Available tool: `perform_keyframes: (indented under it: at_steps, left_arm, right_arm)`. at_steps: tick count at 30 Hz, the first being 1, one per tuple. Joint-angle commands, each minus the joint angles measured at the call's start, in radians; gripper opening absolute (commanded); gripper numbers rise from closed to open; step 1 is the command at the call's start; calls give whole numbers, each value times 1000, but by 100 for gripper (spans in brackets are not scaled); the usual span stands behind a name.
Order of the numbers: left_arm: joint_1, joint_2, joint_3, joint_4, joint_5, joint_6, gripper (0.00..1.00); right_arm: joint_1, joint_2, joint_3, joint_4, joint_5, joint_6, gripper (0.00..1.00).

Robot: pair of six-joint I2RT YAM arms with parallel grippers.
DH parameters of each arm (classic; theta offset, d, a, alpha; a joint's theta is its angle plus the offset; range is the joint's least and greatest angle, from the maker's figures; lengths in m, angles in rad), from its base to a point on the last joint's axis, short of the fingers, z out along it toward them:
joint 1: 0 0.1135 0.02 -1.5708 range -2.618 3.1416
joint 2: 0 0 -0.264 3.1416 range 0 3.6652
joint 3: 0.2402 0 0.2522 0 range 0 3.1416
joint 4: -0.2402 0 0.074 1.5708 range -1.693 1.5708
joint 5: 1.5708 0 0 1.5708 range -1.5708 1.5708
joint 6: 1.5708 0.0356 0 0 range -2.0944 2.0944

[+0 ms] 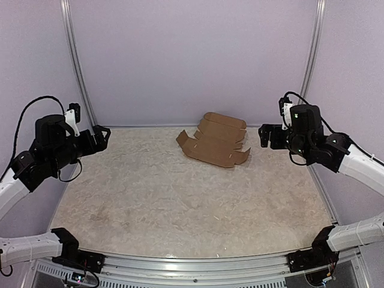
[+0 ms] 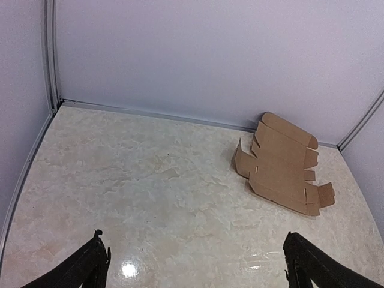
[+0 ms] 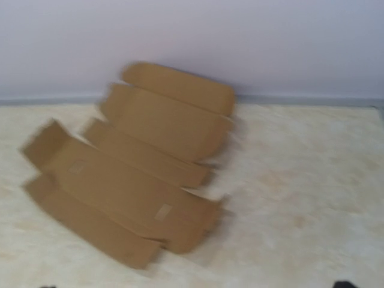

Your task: Fold the paper box

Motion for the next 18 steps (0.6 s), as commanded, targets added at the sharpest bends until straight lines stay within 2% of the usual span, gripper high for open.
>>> perform_keyframes:
  at_steps: [1,9,18]
  left_arm:
    - [-7,-24,19,-31,-5,11,99]
    - [-7,-50,-22,-50,-5,-22,99]
    - [-7,-91,-77,-61,7,-49,99]
  right_arm:
    - [12,66,9,-88,109,9,100]
    - [-56,242,21,-26,-58,55,100]
    - [-165,437,53,109,-325,231,97]
